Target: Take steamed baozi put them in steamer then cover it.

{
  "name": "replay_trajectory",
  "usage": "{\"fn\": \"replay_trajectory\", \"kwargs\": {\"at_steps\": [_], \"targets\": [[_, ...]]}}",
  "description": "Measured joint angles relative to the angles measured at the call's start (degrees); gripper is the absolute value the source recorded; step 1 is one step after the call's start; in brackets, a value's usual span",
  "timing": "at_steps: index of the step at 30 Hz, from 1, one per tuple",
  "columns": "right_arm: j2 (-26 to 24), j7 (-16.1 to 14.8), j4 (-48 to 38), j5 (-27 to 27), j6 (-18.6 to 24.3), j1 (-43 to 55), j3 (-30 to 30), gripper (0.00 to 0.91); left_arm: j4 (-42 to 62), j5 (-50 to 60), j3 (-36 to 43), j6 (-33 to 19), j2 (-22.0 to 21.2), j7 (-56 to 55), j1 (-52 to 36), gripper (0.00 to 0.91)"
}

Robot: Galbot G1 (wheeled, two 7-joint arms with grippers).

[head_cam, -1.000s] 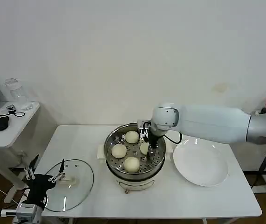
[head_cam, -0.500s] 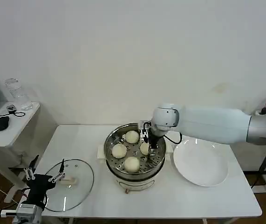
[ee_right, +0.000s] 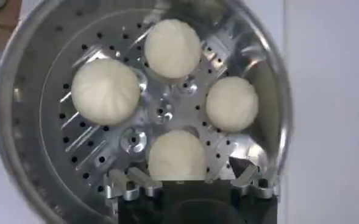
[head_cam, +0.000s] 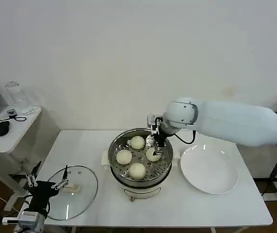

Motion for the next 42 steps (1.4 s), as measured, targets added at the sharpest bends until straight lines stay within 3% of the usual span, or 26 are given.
{"fn": "replay_trajectory", "kwargs": {"at_steps": [4, 10, 16, 21, 27, 35, 42], "targets": [[-3.9, 6.2, 3.2, 2.3, 0.8, -1.8, 4.3, 0.907, 0.1, -0.2, -0.1, 0.0, 0.2, 0.0, 0.0, 0.907], [-11.6, 18.2, 8.5, 4.4, 4.4, -8.9, 13.8, 0.907, 0.1, -0.3, 0.0, -0.1, 0.2, -0.1, 0.1, 0.907], [-18.5, 28.6, 13.0, 2.7, 10.8, -24.5, 30.6, 0.907, 0.6, -0.3, 0.5, -0.6, 0.1, -0.1, 0.4, 0.907], [-20.3, 33.5, 15.9, -0.4, 17.2, -43.1, 49.4, 0.907, 1.1, -0.3, 0.6, -1.1, 0.3, -0.4, 0.2, 0.907], [-16.4, 34.6, 18.6, -4.4, 25.2, -66.0, 72.4, 0.907, 1.8, 0.3, 0.5, -1.5, 1.4, -1.1, -0.3, 0.907], [-3.1, 28.8, 20.9, -7.6, 37.7, -96.4, 103.0, 0.907, 4.5, 6.3, 1.4, -1.9, 3.7, -1.9, -2.2, 0.907], [7.9, 25.6, 23.2, -8.9, 45.0, -117.1, 124.6, 0.907, 9.7, 22.9, 2.0, -4.3, 5.8, -2.0, -2.3, 0.907]]}}
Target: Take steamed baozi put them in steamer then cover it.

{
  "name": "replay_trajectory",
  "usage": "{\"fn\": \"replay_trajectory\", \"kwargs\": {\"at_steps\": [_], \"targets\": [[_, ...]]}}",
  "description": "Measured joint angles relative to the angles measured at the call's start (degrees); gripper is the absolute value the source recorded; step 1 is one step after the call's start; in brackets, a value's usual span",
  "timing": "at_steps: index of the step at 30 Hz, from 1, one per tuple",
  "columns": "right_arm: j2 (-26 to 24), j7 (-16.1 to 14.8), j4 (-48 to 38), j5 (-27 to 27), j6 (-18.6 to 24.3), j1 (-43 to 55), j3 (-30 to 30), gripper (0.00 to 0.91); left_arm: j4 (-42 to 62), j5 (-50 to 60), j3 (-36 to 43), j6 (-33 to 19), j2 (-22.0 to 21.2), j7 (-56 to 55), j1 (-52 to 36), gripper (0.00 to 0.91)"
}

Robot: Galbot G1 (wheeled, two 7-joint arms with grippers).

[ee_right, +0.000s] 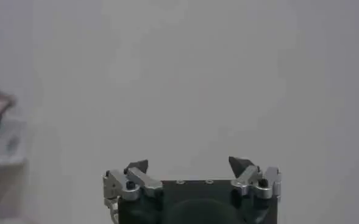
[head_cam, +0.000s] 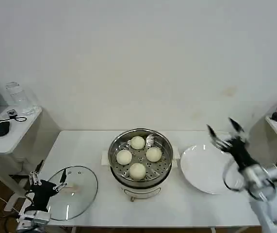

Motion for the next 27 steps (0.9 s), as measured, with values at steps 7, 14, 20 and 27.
{"fn": "replay_trajectory", "kwargs": {"at_steps": [7, 14, 20, 27], "targets": [[6.5, -0.8, 2.8, -0.3, 3.1, -9.1, 9.9, 0.907, 3.5, 16.3, 0.3, -2.3, 0.1, -1.0, 2.4, 0.907], [9.7, -1.0, 4.3, -0.2, 4.8, -13.8, 14.8, 0.907, 5.5, 28.3, 1.1, -3.2, 0.0, -0.8, 3.7, 0.907], [11.7, -1.3, 5.2, -0.4, 5.7, -16.2, 16.8, 0.907, 6.6, 34.5, 1.7, -3.9, -0.1, -0.8, 5.6, 0.907], [13.3, -1.2, 6.4, -0.5, 6.1, -18.0, 18.0, 0.907, 8.8, 38.5, 2.8, -3.9, 1.1, 0.3, 4.3, 0.907]]}}
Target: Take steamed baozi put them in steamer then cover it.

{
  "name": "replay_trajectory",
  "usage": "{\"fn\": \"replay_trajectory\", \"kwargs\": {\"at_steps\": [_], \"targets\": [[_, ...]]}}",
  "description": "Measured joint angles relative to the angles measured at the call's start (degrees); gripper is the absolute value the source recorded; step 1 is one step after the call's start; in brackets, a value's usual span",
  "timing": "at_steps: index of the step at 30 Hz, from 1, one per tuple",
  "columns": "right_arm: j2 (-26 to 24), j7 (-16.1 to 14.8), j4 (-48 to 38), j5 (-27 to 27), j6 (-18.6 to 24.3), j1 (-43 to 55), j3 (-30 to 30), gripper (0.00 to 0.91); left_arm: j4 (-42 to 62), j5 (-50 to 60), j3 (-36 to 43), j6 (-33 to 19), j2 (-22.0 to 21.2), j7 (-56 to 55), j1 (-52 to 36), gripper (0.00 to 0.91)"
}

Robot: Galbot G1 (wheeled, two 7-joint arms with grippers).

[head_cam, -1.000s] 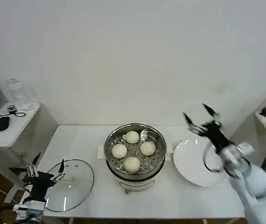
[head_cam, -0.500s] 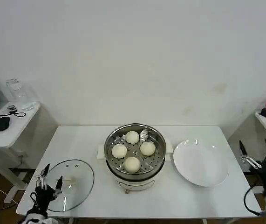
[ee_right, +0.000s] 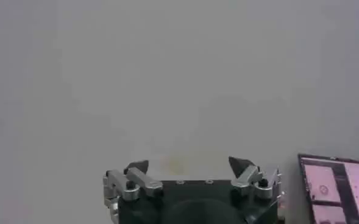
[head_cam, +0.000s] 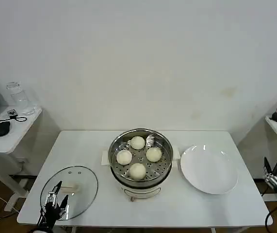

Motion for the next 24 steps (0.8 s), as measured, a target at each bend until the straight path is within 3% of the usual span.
{"fn": "replay_trajectory", "kwargs": {"at_steps": [24], "targets": [[3.1, -0.3, 2.9, -0.5, 0.6, -3.4, 1.6, 0.907, 12.0, 3.2, 4.0, 0.5, 4.1, 2.2, -13.1, 0.907]]}}
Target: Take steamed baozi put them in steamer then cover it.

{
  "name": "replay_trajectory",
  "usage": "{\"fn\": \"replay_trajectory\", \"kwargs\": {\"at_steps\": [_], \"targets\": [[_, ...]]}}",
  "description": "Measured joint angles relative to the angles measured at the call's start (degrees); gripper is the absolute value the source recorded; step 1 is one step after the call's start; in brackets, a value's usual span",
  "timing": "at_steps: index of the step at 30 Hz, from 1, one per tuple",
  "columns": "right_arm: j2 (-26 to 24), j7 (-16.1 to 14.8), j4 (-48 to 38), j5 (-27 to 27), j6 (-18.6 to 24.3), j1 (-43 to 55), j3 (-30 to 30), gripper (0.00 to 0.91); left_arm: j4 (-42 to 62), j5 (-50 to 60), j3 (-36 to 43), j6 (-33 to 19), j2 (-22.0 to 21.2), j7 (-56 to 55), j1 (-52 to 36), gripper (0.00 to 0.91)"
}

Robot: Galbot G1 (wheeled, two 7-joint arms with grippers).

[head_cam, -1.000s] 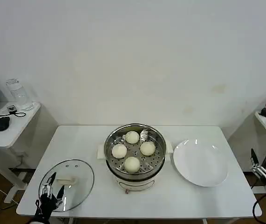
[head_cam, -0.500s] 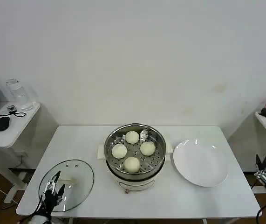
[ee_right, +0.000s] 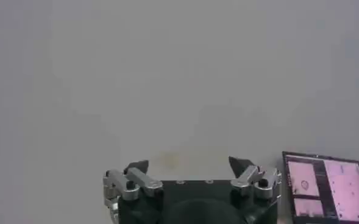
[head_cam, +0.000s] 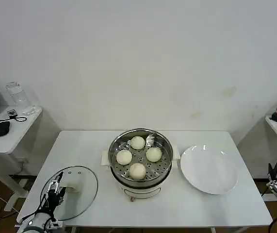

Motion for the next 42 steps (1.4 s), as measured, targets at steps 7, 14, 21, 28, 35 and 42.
{"fn": "replay_trajectory", "kwargs": {"at_steps": [7, 14, 21, 28, 35, 42], "targets": [[0.3, 0.0, 0.1, -0.1, -0.1, 0.0, 0.1, 0.907, 2.4, 0.0, 1.0, 0.0, 0.1, 0.1, -3.0, 0.0], [0.5, 0.1, 0.2, 0.1, -0.1, -0.2, 0.6, 0.907, 4.2, 0.5, 1.7, -0.2, -0.3, 0.0, -5.0, 0.0], [0.6, 0.1, 0.4, 0.2, -0.2, -0.2, 0.7, 0.907, 5.6, 0.5, 1.7, -1.1, -0.8, -0.9, -5.8, 0.0], [0.5, 0.2, 0.7, 0.2, -0.2, -0.3, 0.7, 0.907, 6.0, -0.2, 0.9, -2.2, -1.5, -2.8, -5.7, 0.0], [0.8, 0.3, 1.2, -0.2, -0.3, -0.4, 0.3, 0.907, 4.8, -2.1, -0.6, -2.5, -2.5, -6.4, -4.4, 0.0], [0.9, 0.3, 1.6, -0.8, -0.1, -0.3, -0.5, 0.907, 0.5, -6.0, -2.8, -0.8, -3.4, -9.8, -1.7, 0.0]]}}
